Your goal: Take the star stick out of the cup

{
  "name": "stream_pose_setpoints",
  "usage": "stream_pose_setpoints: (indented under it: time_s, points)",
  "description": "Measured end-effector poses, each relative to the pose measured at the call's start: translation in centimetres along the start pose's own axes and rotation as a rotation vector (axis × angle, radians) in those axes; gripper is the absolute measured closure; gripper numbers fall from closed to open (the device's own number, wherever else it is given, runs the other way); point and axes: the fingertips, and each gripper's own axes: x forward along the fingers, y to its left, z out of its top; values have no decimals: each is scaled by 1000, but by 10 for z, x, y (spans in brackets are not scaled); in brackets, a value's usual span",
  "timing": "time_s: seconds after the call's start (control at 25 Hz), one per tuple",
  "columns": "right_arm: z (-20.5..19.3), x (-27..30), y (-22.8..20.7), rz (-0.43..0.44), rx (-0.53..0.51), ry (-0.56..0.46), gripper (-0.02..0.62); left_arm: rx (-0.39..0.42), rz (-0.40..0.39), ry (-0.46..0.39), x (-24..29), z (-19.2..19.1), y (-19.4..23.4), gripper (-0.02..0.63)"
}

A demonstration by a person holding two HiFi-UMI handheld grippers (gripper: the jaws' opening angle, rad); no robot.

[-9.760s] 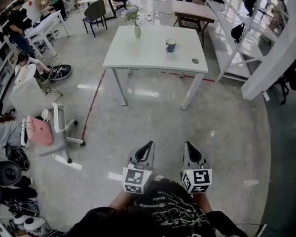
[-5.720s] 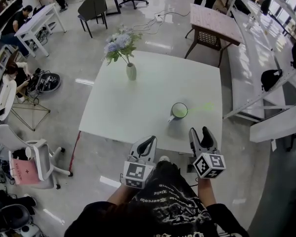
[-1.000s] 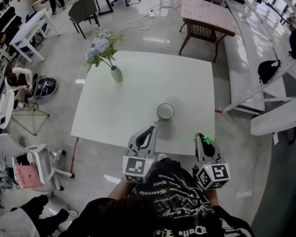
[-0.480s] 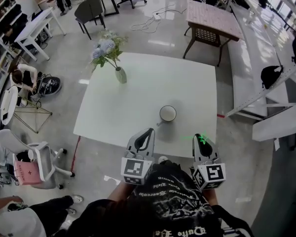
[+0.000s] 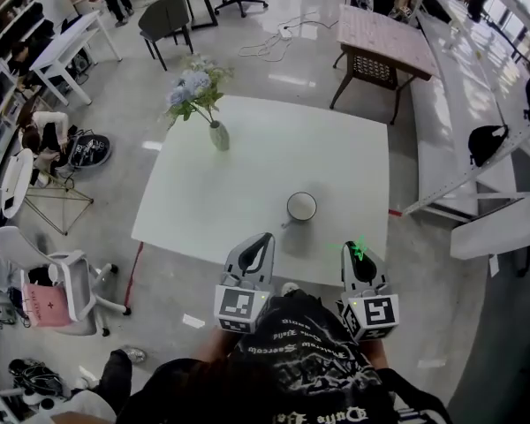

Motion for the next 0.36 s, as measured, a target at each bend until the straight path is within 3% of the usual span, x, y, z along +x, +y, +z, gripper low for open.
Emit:
stream_pose_setpoints:
  time_s: [0.36]
  points:
    - [-6,8,4,4,-11,23,580,13,8,9,-2,-6,7,586]
